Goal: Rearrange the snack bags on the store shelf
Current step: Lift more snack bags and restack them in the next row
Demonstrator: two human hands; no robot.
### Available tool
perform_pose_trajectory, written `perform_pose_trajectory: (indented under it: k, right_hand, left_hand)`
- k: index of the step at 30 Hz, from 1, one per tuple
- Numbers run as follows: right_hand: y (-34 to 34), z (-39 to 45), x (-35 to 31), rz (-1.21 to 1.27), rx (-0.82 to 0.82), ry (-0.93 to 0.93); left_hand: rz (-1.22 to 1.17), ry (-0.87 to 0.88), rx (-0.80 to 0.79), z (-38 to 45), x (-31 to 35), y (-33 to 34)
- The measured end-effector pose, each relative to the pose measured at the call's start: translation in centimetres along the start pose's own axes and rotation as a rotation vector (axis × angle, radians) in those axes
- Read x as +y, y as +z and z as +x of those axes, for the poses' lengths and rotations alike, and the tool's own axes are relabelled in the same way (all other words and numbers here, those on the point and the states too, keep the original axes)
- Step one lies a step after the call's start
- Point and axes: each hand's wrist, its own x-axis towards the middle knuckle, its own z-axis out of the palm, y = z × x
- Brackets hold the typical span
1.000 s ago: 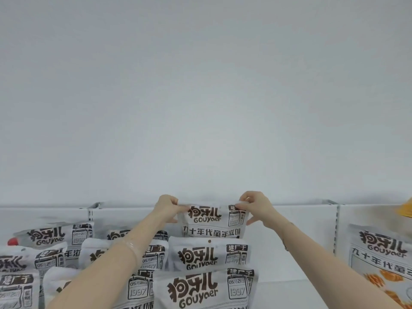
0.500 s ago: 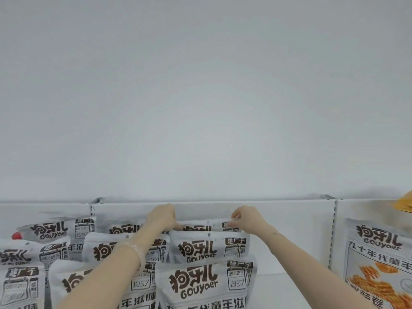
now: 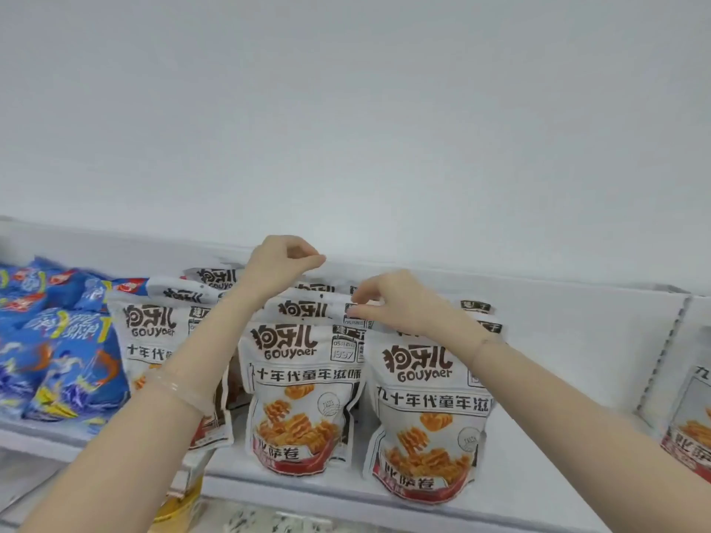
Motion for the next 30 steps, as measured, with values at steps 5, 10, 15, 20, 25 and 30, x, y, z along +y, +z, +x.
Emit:
perform_pose_trajectory:
  k: [5,10,15,20,25,30]
  right_hand:
    - [5.3,2.7,-3.8,-0.343,-0.117,0.064]
    - [5.8,4.5,-5.5,-0.299,-0.002,0.149]
    - [2.9,4.7,-8.1,-0.098,0.243,0.213]
    - [-3.3,3.0,-10.7,0.04,0.466,0.224]
    - [-5.0,1.7,-12.1,0.141,0.605,0.264]
    - [-3.2,-1.2,-10.7,0.587,0.834,0.423]
  left_hand:
    - [-0.01,0.026,0.061,-4.7,-4.1,-3.9]
    - [0.04,0.093,0.117,-7.0,-8.4,-6.3]
    - [-0.141,0.047,0.158,-7.5,-11.0,-8.0]
    - [-0.237,0.057,-0.052,-8.3,-12.5,-7.7]
    - [-0.355,0.152,0.017,-8.3,-11.8,-6.0]
    - [-0.362,0.142,0.088,-8.6,-11.4,-5.0]
